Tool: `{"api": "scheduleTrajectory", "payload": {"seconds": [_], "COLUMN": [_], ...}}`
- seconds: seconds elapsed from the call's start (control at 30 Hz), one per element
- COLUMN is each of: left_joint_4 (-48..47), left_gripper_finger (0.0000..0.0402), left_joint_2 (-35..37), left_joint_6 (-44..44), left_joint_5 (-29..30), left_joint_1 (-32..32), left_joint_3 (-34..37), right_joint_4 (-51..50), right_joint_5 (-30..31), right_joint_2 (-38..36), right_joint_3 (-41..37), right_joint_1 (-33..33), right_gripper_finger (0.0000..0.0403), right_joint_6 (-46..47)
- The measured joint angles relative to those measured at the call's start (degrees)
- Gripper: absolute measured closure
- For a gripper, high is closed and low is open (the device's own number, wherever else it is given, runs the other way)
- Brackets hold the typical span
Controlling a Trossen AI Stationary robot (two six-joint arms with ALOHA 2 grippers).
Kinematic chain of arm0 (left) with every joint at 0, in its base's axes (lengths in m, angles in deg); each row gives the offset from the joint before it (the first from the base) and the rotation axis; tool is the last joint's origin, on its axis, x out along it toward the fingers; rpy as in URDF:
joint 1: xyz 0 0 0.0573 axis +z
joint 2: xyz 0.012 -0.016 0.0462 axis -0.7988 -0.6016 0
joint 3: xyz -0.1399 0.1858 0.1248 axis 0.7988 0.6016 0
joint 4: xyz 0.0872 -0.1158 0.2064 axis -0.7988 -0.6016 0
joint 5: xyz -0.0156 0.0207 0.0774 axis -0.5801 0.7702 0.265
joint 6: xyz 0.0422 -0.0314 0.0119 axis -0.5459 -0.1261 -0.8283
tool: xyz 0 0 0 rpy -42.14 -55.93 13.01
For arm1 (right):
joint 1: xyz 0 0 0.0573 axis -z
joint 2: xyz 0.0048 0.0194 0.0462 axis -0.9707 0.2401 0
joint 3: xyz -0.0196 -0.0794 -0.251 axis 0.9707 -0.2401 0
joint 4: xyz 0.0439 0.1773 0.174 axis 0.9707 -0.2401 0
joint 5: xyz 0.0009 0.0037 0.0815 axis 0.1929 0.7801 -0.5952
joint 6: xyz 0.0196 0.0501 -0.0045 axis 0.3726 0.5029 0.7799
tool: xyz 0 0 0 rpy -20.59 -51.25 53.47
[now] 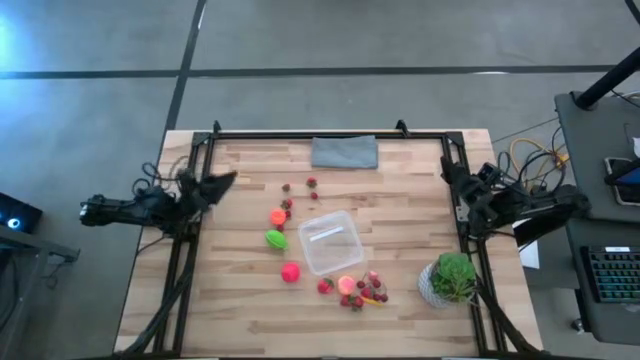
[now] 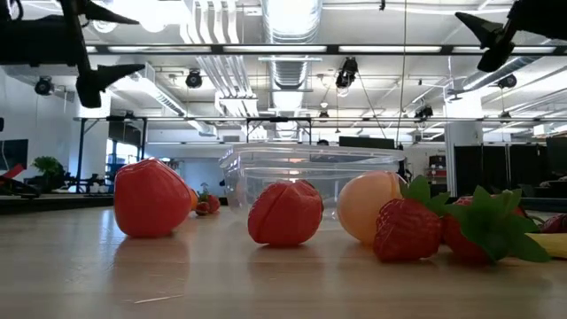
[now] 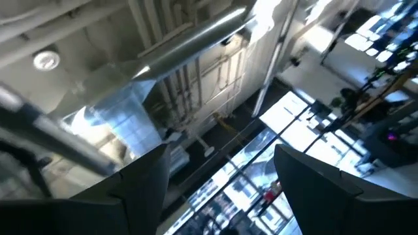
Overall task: Pick and placing Produce into tupperware
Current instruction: Put the red strawberry into the transparent container
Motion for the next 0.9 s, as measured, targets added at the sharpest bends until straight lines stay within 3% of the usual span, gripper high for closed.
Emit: {"api": "scheduleTrajectory", "payload": {"seconds": [0.17,0.3,0.47,0.57,0.63,0.7,0.9], "left_joint_4": [6.98,7.42,8.59,8.71,8.66,8.82,7.76], "left_gripper_finger": [0.0088,0.0088,0.0088,0.0088,0.0088,0.0088,0.0088], "left_joint_2": [-0.24,-0.24,-0.21,-0.19,-0.24,-0.25,-4.07], "left_joint_6": [-4.72,-5.00,-4.92,-4.91,-4.56,-1.52,-4.10], "left_joint_5": [4.05,9.09,9.79,9.78,9.58,8.91,2.61], "left_joint_1": [-0.02,0.00,0.00,0.00,-0.03,-0.04,-0.04], "left_joint_3": [-0.09,-0.09,-0.07,-0.02,-0.02,-0.02,-1.73], "right_joint_4": [-0.06,-0.02,-0.15,-4.08,-14.40,-30.70,-84.32], "right_joint_5": [1.60,11.13,8.93,12.24,18.19,21.77,14.31], "right_joint_2": [6.03,10.88,18.36,22.67,24.20,24.83,28.75], "right_joint_3": [5.36,10.80,18.67,23.84,27.41,31.31,43.34], "right_joint_1": [0.00,0.01,0.00,0.18,0.53,1.83,8.07], "right_gripper_finger": [0.0138,0.0138,0.0138,0.0138,0.0138,0.0138,0.0138], "right_joint_6": [3.38,-4.49,-9.36,-12.43,-10.48,-2.62,35.28]}}
